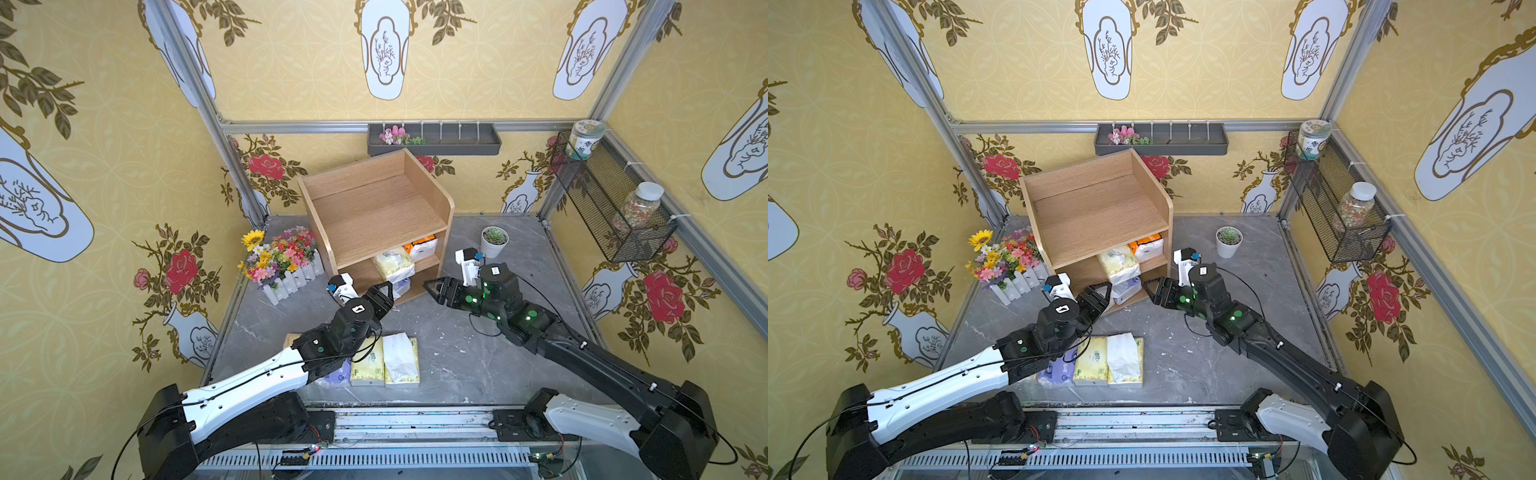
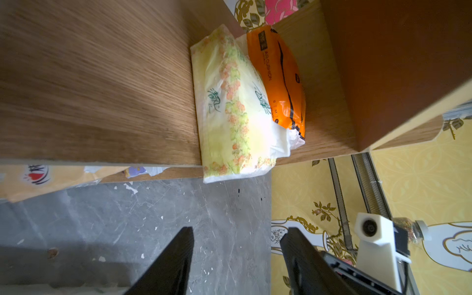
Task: Remove the tissue boxes from the shelf
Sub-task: Pick up a box of tissues from the shelf.
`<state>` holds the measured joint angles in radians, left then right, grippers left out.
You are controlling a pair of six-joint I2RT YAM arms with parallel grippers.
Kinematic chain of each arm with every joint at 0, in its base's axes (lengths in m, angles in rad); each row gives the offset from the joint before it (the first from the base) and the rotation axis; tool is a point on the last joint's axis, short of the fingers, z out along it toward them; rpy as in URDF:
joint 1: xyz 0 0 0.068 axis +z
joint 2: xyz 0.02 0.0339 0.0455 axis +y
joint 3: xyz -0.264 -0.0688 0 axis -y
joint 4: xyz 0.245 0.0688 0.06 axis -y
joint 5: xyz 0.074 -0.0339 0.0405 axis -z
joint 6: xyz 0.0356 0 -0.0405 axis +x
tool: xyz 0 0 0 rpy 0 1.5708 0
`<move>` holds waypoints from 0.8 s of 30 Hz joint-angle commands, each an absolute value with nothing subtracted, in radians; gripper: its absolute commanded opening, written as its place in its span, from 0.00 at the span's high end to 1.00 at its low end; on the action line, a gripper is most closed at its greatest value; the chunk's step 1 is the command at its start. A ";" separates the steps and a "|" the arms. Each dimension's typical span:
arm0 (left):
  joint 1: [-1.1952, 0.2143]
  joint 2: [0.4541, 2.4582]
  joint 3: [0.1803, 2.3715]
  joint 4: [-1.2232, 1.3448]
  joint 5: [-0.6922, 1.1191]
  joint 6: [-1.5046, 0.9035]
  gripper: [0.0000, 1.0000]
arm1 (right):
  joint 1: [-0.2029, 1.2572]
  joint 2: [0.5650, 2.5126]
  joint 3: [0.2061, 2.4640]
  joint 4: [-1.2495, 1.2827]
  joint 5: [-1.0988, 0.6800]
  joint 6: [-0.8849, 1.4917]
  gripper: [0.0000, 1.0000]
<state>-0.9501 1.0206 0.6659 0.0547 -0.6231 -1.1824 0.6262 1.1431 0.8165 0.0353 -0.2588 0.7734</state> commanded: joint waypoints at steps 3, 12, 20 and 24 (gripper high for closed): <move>-0.952 1.051 0.673 0.113 -0.705 -1.187 0.38 | 0.625 1.246 0.850 0.217 -0.238 0.761 0.39; -0.957 1.064 0.654 0.173 -0.718 -1.215 0.37 | 0.636 1.326 0.836 0.318 -0.102 0.844 0.40; -0.957 1.063 0.640 0.204 -0.700 -1.218 0.37 | 0.648 1.404 0.865 0.377 -0.083 0.858 0.42; -0.956 1.060 0.638 0.204 -0.698 -1.223 0.38 | 0.667 1.426 0.886 0.384 -0.070 0.843 0.44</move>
